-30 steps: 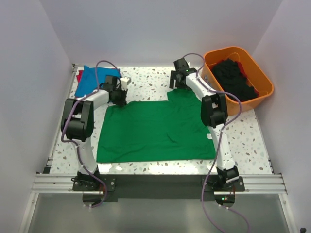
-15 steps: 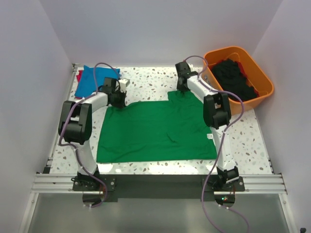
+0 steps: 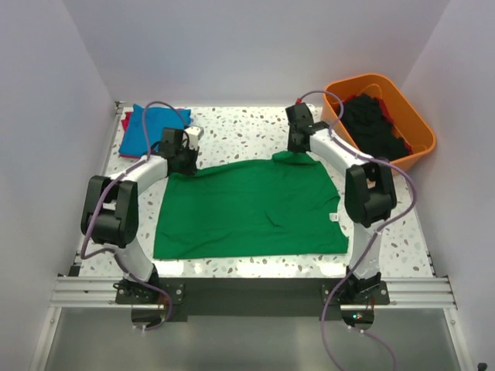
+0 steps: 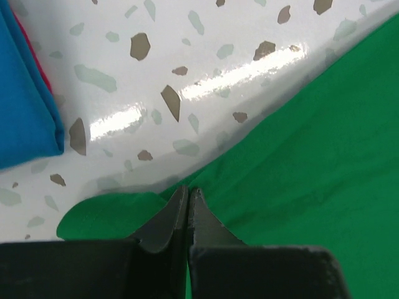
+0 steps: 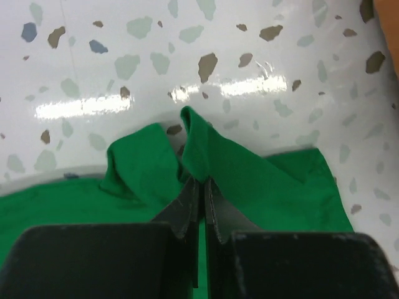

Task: Fold and stack the t-shirts
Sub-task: Fold the tshirt

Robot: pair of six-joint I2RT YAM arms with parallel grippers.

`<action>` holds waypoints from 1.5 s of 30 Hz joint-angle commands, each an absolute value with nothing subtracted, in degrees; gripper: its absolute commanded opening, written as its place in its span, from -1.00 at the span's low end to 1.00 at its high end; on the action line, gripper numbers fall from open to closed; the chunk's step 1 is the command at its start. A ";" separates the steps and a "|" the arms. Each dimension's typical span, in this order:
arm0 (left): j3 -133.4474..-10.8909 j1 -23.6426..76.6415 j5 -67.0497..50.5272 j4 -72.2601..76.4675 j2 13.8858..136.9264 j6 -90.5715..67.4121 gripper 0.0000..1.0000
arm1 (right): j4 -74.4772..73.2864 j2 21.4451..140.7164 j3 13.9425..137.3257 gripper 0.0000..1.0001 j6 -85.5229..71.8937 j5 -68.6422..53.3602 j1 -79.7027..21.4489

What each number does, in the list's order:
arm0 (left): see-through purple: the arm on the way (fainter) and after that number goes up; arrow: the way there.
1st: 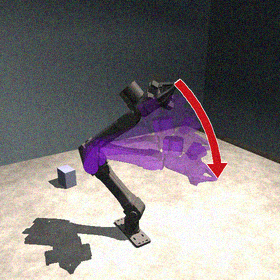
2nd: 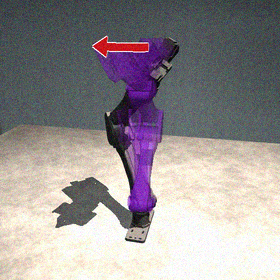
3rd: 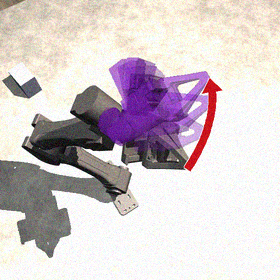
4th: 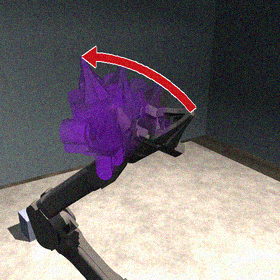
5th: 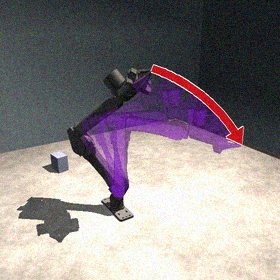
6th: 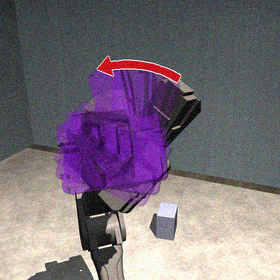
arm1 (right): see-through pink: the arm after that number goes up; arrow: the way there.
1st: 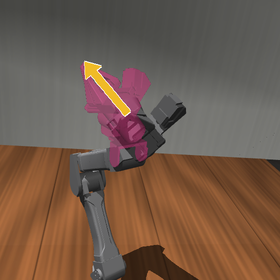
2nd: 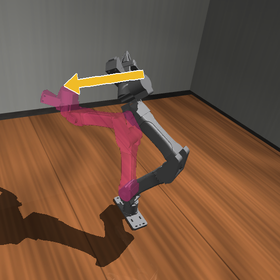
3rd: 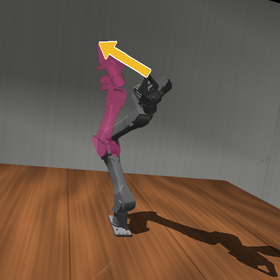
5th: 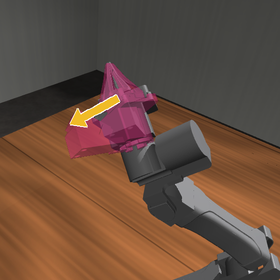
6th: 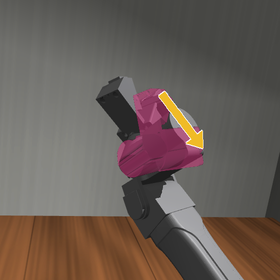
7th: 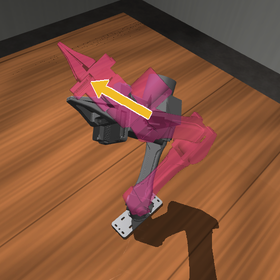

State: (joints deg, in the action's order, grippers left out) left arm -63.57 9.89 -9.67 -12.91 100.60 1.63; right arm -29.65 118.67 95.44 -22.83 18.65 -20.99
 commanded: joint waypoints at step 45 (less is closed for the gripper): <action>-38.50 18.90 13.01 -23.11 69.00 -31.02 -1.00 | -31.55 68.21 48.96 -1.00 -28.47 16.79 -27.33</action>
